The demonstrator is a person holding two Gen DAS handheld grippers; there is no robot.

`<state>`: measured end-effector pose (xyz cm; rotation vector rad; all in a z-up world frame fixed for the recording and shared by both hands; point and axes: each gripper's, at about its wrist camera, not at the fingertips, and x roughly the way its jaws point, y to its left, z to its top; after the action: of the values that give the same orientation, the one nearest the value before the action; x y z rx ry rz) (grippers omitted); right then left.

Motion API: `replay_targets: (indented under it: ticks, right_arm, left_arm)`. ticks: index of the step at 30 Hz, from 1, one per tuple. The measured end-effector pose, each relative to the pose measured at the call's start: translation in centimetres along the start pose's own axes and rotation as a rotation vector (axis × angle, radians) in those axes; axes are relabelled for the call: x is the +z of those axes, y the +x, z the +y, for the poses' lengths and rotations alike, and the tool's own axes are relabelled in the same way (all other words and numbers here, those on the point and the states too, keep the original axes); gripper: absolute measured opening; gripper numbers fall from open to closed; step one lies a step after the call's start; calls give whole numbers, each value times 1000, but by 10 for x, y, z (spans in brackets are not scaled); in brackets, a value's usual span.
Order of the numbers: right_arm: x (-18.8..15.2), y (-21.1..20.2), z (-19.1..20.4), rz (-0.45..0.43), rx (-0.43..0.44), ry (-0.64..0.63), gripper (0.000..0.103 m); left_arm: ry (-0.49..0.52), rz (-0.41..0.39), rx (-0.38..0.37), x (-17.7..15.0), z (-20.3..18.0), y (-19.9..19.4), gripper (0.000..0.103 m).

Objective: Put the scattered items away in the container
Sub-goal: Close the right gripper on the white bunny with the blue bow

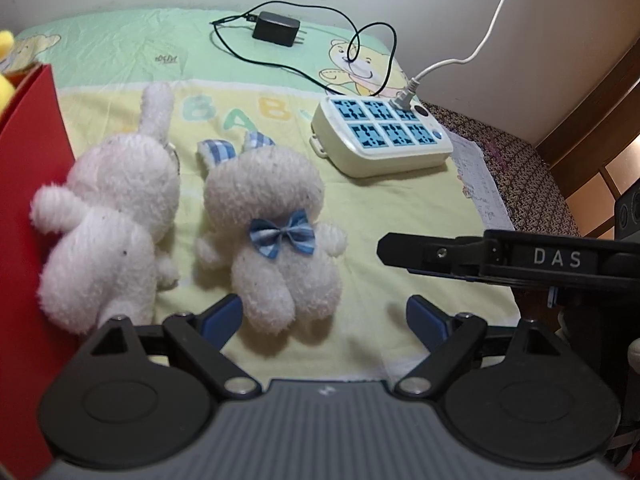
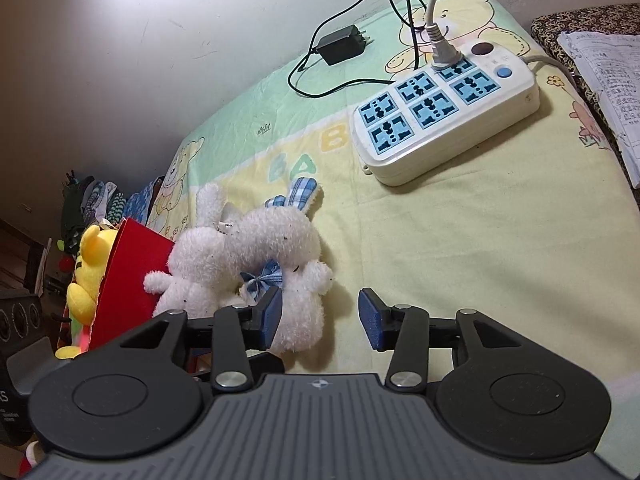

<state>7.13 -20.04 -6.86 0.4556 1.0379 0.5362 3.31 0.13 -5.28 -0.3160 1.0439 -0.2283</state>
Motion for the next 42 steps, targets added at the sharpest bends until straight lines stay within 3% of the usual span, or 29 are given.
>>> replay_targets:
  ticks: [6, 18, 23, 27, 30, 36, 42]
  right_arm:
    - [10, 21, -7, 36, 41, 22, 46]
    - [23, 60, -2, 99, 129, 13, 48]
    - [22, 68, 5, 106, 155, -8, 58]
    - [21, 68, -1, 119, 178, 32, 54]
    - [19, 63, -5, 137, 229, 66, 33]
    - [10, 50, 0, 149, 200, 56, 32]
    - [-12, 26, -1, 163, 208, 82, 32]
  left_arm:
    - [-37, -36, 42, 6, 13, 10, 88]
    - [-49, -10, 55, 25, 19, 44, 88]
    - [-2, -17, 116, 25, 11, 48, 88]
    - [7, -8, 101, 24, 13, 45, 85]
    - [30, 3, 95, 21, 9, 43, 79]
    - [48, 19, 83, 12, 3, 35, 71]
    - [114, 34, 62, -14, -11, 11, 71]
